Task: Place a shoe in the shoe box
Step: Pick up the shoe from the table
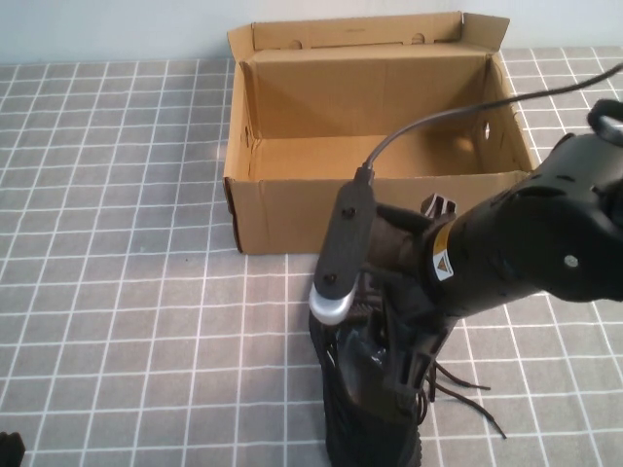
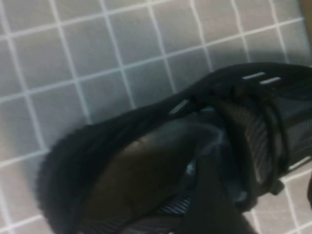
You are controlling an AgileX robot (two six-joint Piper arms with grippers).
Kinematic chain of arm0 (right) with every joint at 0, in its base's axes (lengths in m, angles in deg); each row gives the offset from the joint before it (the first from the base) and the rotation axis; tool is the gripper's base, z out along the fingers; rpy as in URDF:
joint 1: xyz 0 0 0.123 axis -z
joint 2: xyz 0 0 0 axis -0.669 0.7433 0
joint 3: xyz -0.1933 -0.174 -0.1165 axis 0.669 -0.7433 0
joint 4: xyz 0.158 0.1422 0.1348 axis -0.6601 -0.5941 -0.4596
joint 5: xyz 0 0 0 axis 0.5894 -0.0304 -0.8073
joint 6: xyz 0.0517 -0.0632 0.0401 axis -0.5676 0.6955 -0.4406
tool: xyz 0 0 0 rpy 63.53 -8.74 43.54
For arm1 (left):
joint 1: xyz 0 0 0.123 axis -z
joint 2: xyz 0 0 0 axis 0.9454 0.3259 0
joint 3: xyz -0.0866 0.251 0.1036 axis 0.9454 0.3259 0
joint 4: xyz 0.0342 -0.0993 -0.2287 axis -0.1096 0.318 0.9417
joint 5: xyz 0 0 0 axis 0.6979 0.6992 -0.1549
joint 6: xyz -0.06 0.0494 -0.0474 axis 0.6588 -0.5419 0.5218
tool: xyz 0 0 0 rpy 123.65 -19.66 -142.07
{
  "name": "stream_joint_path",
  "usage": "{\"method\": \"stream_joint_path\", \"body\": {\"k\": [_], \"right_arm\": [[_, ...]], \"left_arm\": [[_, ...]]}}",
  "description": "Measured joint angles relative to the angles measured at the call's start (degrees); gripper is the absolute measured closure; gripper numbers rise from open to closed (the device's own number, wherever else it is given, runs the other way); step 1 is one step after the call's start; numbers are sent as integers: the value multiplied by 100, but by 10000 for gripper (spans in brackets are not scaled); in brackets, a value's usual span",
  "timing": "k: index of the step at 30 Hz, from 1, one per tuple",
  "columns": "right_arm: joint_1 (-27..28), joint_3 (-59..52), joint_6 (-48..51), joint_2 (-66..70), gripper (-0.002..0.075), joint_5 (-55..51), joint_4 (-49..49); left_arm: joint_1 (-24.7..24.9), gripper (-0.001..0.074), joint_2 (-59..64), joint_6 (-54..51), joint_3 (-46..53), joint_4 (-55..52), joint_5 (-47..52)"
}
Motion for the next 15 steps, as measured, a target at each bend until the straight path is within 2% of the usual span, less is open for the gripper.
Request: {"method": "stream_joint_path", "body": {"k": [15], "right_arm": [[0, 38, 14, 669, 351, 117, 622]], "left_arm": [[0, 736, 0, 0, 0, 0, 0]]}}
